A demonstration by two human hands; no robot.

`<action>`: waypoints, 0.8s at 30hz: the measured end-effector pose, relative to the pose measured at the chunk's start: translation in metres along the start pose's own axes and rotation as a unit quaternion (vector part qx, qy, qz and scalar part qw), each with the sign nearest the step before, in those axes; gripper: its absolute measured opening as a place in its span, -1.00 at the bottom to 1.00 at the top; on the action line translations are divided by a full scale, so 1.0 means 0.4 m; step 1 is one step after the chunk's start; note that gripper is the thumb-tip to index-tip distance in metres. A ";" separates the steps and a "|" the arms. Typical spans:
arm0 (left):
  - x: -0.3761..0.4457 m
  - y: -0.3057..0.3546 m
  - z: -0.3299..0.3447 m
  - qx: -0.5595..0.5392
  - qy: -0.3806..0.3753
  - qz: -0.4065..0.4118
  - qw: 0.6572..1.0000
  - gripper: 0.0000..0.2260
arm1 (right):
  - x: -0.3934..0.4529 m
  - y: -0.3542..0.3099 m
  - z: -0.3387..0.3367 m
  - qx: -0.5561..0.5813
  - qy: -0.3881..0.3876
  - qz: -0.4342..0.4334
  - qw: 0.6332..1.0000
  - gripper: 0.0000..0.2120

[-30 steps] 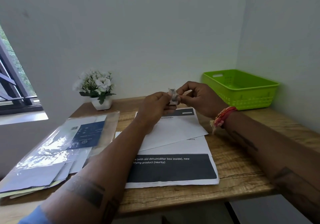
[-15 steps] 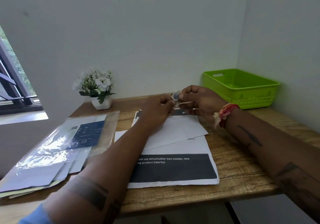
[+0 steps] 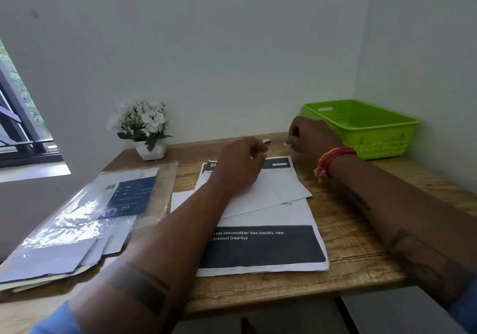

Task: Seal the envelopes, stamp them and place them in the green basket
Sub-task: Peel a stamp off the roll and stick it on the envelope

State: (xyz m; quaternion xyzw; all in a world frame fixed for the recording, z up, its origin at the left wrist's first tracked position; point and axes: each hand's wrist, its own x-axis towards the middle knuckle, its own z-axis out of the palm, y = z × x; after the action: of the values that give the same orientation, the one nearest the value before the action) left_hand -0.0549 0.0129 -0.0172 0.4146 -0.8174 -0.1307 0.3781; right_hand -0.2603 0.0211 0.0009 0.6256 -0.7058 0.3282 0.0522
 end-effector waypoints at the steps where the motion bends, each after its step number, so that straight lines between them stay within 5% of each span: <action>1: 0.001 -0.001 -0.001 0.017 -0.013 0.001 1.000 -0.85 | 0.000 0.003 0.007 -0.035 -0.024 0.002 0.999 -0.91; 6: 0.000 0.010 -0.016 0.068 -0.090 0.008 0.994 -0.87 | 0.001 0.000 0.024 -0.076 -0.050 -0.013 0.996 -0.89; 11: -0.017 -0.002 -0.016 0.035 -0.157 0.023 0.987 -0.93 | -0.004 -0.018 -0.014 0.105 -0.020 0.036 0.994 -0.87; 15: -0.016 -0.008 -0.017 0.032 -0.154 0.025 0.987 -0.91 | -0.040 -0.024 -0.045 0.324 -0.149 0.077 0.931 -0.90; 18: -0.018 -0.009 -0.019 0.030 -0.134 0.005 0.991 -0.90 | -0.063 -0.022 -0.035 0.379 -0.253 0.083 0.886 -0.93; 24: -0.023 0.024 -0.032 -0.104 -0.098 -0.097 0.985 -0.74 | -0.061 -0.030 -0.010 0.392 -0.233 0.070 0.887 -0.87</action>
State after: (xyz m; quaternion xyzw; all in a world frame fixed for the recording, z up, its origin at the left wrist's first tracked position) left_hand -0.0477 0.0272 -0.0083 0.4352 -0.7884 -0.2916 0.3225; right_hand -0.2454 0.0439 -0.0032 0.6028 -0.5532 0.4262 -0.3860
